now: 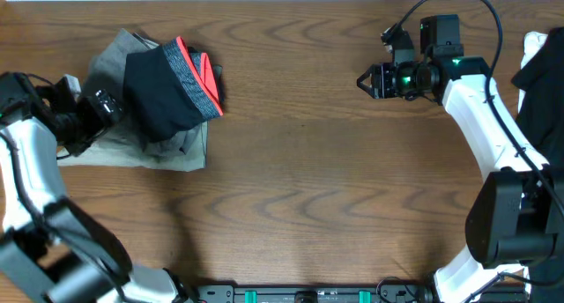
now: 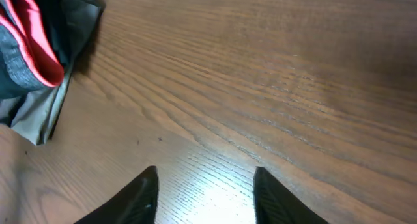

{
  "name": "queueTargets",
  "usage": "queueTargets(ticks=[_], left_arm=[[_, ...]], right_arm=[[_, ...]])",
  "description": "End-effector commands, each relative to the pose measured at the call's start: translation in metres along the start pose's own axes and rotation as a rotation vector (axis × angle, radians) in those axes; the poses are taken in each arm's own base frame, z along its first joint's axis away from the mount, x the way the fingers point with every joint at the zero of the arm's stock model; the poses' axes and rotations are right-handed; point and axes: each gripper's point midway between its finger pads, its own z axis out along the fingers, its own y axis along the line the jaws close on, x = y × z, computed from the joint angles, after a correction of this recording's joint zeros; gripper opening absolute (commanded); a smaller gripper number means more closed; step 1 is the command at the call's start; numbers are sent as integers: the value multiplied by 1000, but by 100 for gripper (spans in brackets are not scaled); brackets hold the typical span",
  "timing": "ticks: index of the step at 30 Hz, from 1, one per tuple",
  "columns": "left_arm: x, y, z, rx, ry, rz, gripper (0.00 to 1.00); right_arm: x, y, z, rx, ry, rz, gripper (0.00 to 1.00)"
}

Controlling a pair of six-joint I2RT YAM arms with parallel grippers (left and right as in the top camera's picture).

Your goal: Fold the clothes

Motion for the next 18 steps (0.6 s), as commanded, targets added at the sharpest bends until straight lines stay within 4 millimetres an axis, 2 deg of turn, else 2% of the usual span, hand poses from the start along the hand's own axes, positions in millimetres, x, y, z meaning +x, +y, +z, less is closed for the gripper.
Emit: queueTargets(ticks=[1,4,7,11,12,13,18], left_arm=[[-16,-66,-72,57,-181,264,98],[3,-110,-116,65,-277,393,98],[28,-135,-153,25,-354,476,98],[59,-153,-187,19,-421,541,98],[67,-156,-195,23,-440,552,98],[71,-157,-200,24,-453,557,98],[85,-164,-224,30,-530,587,98]], right_arm=[[-26,19,-52,5,-133,-115,54],[-39,35,-97,55,-235,-180,62],[-43,51,-140,120,-318,-231,69],[-31,67,-191,202,-390,-250,77],[-26,71,-203,219,-403,-252,85],[-21,75,-212,227,-415,-256,99],[-1,99,-254,240,-488,-287,99]])
